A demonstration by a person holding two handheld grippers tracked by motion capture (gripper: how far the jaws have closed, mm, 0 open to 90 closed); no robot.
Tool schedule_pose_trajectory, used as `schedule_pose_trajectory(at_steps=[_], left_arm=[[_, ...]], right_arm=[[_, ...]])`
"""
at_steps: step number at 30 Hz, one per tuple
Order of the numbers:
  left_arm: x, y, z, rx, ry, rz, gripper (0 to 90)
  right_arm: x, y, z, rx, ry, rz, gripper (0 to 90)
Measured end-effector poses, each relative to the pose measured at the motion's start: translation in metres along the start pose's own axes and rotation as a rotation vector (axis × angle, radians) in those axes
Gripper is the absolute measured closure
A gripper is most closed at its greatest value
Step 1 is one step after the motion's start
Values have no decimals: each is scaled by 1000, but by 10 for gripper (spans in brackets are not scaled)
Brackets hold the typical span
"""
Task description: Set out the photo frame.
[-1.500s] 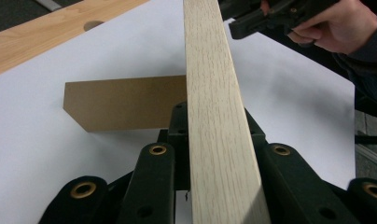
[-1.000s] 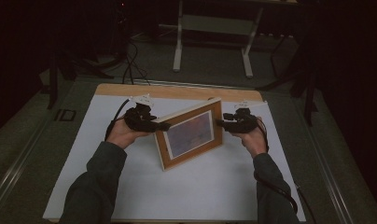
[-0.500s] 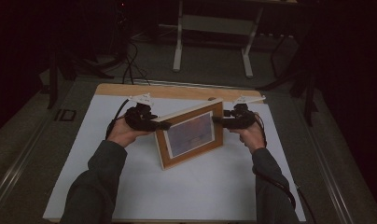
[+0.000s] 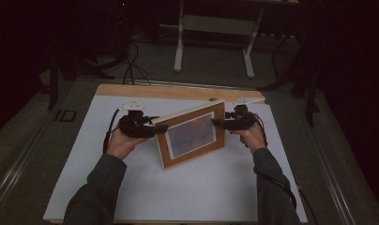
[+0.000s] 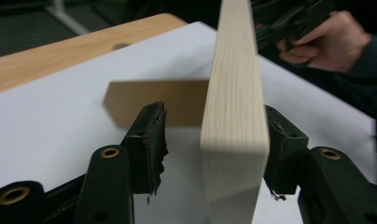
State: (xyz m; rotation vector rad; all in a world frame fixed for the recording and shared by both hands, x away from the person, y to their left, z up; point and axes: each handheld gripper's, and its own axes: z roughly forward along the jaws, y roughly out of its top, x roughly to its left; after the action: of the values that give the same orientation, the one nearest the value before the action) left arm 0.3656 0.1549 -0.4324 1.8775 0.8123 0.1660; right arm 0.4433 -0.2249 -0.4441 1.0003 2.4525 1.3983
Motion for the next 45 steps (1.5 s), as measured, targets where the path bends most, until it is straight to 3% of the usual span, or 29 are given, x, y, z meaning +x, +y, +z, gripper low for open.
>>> schedule_pose_trajectory(at_steps=[2, 4, 5, 7, 11, 13, 32, 45], left_arm=[[-4, -9, 1, -8, 1, -14, 482], [-10, -15, 3, 6, 45, -15, 493], [-12, -20, 4, 5, 32, -25, 501], [-17, -25, 8, 43, 80, -8, 545], [-22, -28, 12, 51, 87, -1, 659], [-23, -27, 13, 55, 102, 7, 671], [-7, -23, 13, 55, 72, -8, 675], [8, -21, 14, 27, 54, -26, 641]], right_arm=[[-1, 0, 1, 0, 8, 2, 405], [-2, -1, 2, 0, 21, 8, 392], [-2, -1, 3, -1, 25, 11, 388], [-3, -2, 4, -1, 37, 15, 382], [-4, -4, 4, 0, 43, 16, 394], [-5, -5, 3, -2, 44, 20, 404], [-3, -11, -5, -3, 39, 29, 506], [3, -17, -12, -1, 29, 33, 575]])
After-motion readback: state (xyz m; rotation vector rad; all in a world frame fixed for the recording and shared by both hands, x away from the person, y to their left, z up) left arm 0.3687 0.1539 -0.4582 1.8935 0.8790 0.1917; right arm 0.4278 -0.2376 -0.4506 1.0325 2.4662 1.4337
